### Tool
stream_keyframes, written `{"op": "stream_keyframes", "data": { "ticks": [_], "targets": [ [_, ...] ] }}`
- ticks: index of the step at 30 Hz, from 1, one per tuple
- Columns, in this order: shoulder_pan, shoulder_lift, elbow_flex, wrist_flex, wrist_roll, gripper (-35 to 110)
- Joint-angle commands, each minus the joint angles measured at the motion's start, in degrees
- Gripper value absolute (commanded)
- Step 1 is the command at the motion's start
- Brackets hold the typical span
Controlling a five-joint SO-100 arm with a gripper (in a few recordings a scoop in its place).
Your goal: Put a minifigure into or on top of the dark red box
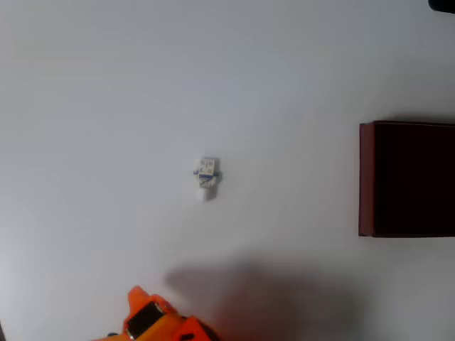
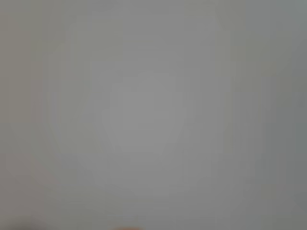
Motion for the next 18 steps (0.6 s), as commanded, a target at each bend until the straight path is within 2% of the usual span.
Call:
{"op": "stream_keyframes", "data": {
  "ticks": [1, 8, 11, 14, 18],
  "targets": [
    [-0.8, 0.6, -0.6, 1.7, 0.4, 0],
    [-1.2, 0.6, -0.6, 1.7, 1.8, 2],
    [3.3, 0.6, -0.6, 1.1, 19.9, 7],
    [6.8, 0.6, -1.0, -1.2, 30.8, 5],
    [12.6, -1.1, -3.3, 1.4, 44.6, 7]
  ]
}}
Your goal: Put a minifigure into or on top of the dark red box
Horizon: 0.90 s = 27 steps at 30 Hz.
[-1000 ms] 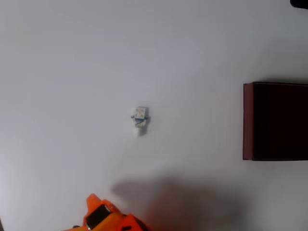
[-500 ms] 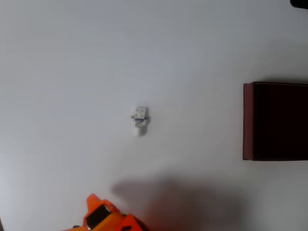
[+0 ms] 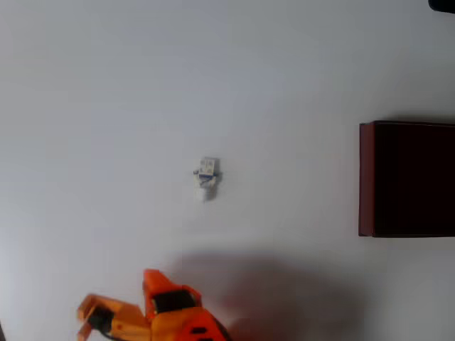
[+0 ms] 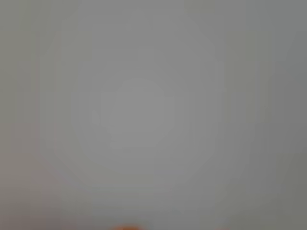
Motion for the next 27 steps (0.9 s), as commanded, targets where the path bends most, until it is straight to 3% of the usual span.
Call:
{"op": "stream_keyframes", "data": {
  "ticks": [1, 9, 19, 27],
  "targets": [
    [4.7, -1.5, -4.7, 3.1, 13.2, 8],
    [16.9, -5.0, -9.6, 4.5, 34.3, 13],
    [20.2, -38.4, -21.0, -3.6, 57.9, 16],
    [18.8, -59.6, -28.7, -16.1, 64.8, 17]
  ]
}}
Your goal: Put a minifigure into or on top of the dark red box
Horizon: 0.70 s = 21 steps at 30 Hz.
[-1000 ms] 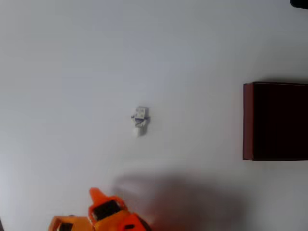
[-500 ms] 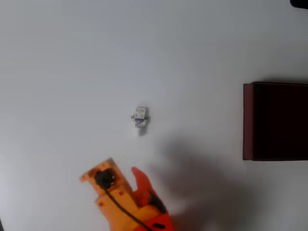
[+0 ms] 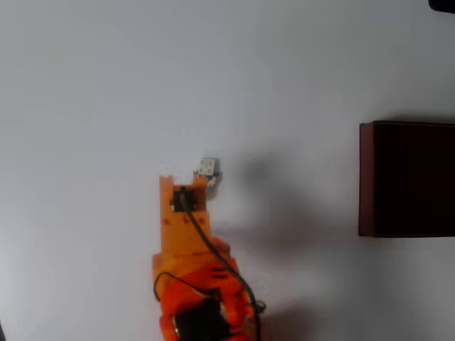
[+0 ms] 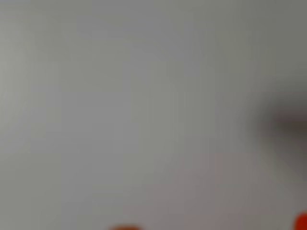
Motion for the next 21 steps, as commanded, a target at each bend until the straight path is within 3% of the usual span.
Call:
{"op": "stream_keyframes", "data": {
  "ticks": [1, 12, 21],
  "targets": [
    [-0.4, -7.2, -5.1, -4.7, 1.3, 17],
    [7.6, -18.4, -8.3, -10.2, -3.1, 17],
    [6.9, -27.4, -10.6, -14.2, -0.9, 17]
  ]
}}
